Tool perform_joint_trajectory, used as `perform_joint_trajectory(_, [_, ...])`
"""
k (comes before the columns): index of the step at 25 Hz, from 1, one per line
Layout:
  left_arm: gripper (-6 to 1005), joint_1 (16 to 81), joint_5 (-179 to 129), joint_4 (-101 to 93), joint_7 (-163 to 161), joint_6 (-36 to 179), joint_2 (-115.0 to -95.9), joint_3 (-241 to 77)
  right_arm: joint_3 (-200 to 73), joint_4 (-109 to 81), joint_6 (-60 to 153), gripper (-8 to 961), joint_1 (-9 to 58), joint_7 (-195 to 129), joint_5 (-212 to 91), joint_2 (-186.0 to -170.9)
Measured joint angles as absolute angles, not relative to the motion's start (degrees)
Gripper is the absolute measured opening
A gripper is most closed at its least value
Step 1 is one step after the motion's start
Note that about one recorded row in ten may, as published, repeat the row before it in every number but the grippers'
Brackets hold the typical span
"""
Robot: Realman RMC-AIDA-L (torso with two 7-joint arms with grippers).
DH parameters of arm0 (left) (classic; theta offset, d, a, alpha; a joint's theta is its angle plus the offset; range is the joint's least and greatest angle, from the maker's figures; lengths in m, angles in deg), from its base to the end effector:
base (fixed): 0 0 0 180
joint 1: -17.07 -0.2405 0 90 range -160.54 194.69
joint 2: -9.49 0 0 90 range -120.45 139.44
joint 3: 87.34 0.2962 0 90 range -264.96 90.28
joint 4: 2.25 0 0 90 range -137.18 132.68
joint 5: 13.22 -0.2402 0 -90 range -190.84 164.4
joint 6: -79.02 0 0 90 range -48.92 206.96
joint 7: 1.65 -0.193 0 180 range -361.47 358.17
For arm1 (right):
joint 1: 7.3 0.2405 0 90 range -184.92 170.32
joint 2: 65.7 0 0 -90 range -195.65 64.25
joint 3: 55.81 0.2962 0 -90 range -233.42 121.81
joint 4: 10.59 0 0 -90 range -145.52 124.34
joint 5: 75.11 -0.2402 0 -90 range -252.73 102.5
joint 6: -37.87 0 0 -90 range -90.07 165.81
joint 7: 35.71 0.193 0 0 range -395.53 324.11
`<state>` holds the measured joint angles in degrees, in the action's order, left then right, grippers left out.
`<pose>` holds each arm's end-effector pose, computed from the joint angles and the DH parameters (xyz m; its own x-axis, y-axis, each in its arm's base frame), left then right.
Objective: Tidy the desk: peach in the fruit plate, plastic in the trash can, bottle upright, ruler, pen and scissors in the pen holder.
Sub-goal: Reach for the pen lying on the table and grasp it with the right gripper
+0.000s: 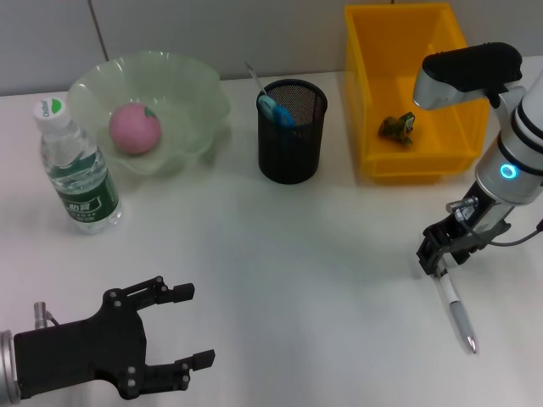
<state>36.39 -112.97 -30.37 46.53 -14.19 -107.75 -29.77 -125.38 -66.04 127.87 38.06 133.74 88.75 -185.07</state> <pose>-0.3245 0.2926 -0.0994 0.8502 0.0565 0.5234 0.1660 -0.9722 -0.1649 0.2770 0.4308 -0.0621 0.2430 -0.9597 0.1414 -0.7432 -0.2779 -0.6086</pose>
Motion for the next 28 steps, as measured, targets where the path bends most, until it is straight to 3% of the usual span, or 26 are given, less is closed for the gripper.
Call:
perform_joint_trajectory(11, [828,36.2,-112.9,-30.6,47.3,-14.5,-107.67,-29.9,-126.7,-65.6,127.9,409,38.2,133.7,89.2,-185.10])
perform_joint_trajectory(28, [828,36.0,-112.8,-31.1,47.4,-14.8,-107.75,-29.9,-127.4,-65.5,127.6,398,38.2,133.7,89.2,-185.23])
